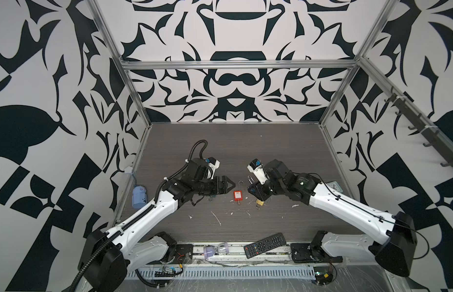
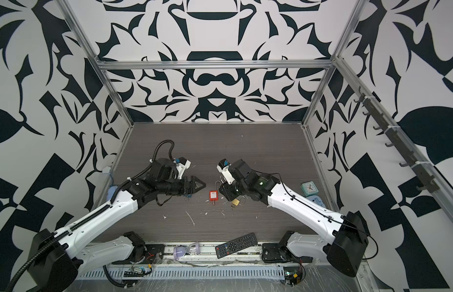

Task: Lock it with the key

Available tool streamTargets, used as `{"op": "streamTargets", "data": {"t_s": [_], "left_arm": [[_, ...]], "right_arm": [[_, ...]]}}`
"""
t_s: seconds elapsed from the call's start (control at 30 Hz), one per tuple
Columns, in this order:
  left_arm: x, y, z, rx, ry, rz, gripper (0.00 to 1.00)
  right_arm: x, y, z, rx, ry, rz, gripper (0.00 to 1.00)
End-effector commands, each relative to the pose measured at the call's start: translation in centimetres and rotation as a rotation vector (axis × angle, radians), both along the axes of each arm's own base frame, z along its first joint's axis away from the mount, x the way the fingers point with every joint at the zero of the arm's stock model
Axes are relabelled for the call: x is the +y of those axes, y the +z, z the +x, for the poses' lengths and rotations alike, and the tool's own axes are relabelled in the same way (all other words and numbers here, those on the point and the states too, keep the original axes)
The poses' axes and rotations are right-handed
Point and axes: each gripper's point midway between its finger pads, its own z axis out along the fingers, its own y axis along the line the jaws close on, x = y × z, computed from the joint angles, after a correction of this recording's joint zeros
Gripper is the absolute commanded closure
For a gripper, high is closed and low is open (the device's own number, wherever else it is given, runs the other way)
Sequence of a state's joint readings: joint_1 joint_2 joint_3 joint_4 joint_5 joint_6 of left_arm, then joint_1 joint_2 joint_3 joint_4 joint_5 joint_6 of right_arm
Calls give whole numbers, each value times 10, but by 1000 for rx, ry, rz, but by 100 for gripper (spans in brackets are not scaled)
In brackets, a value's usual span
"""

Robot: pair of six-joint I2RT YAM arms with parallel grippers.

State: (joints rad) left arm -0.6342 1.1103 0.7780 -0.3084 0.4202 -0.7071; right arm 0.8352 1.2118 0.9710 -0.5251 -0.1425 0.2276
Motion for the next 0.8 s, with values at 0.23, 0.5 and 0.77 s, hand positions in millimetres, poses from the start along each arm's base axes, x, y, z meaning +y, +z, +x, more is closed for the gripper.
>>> {"op": "streamTargets", "data": {"t_s": [0.23, 0.5, 0.77], "left_arm": [[-31, 23, -11, 33, -114, -152, 21], [-45, 16, -23, 69, -177, -155, 29], [-49, 10, -24, 87, -191, -169, 37]], "right_arm": [[29, 17, 0, -157, 109, -26, 100], [36, 27, 6, -194, 102, -34, 100], [46, 35, -1, -198, 151, -16, 100]]}}
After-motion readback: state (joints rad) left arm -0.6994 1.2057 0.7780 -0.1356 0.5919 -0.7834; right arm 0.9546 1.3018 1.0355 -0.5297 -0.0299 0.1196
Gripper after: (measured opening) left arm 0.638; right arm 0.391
